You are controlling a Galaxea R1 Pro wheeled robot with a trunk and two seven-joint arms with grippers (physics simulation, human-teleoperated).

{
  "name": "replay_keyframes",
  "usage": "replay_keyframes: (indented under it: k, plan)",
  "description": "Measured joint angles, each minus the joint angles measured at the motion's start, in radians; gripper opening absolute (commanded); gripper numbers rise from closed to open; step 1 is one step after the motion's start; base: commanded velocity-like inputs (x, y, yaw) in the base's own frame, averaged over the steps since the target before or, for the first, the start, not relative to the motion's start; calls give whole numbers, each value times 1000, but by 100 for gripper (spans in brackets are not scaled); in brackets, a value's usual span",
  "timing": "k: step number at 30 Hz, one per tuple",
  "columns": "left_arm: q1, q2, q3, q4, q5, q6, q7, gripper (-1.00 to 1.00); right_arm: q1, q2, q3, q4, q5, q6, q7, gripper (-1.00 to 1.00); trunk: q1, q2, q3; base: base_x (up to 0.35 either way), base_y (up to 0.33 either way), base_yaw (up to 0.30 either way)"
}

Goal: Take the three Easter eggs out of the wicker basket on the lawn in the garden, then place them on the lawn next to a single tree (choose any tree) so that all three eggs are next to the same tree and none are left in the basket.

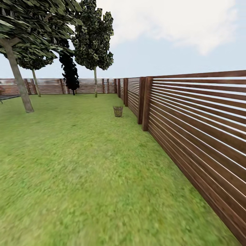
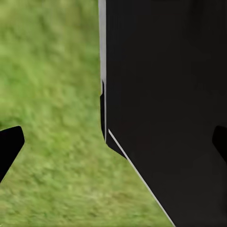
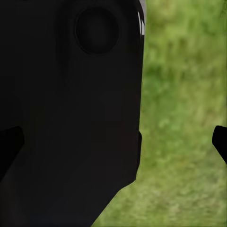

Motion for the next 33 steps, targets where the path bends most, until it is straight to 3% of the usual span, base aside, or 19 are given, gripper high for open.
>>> replay_keyframes:
  k: [15, 33]
  plan:
    - [0, 0, 1, 0, 1, 0, 0, 100, 0, 0, 0, 0, 0, -1, 0, 100, 0, 0, 0, 333, 93, 0]
    - [0, 0, 1, 0, 1, 0, 0, 100, 0, 0, 0, 0, 0, 0, -1, 100, 0, 0, 0, 344, 5, 0]
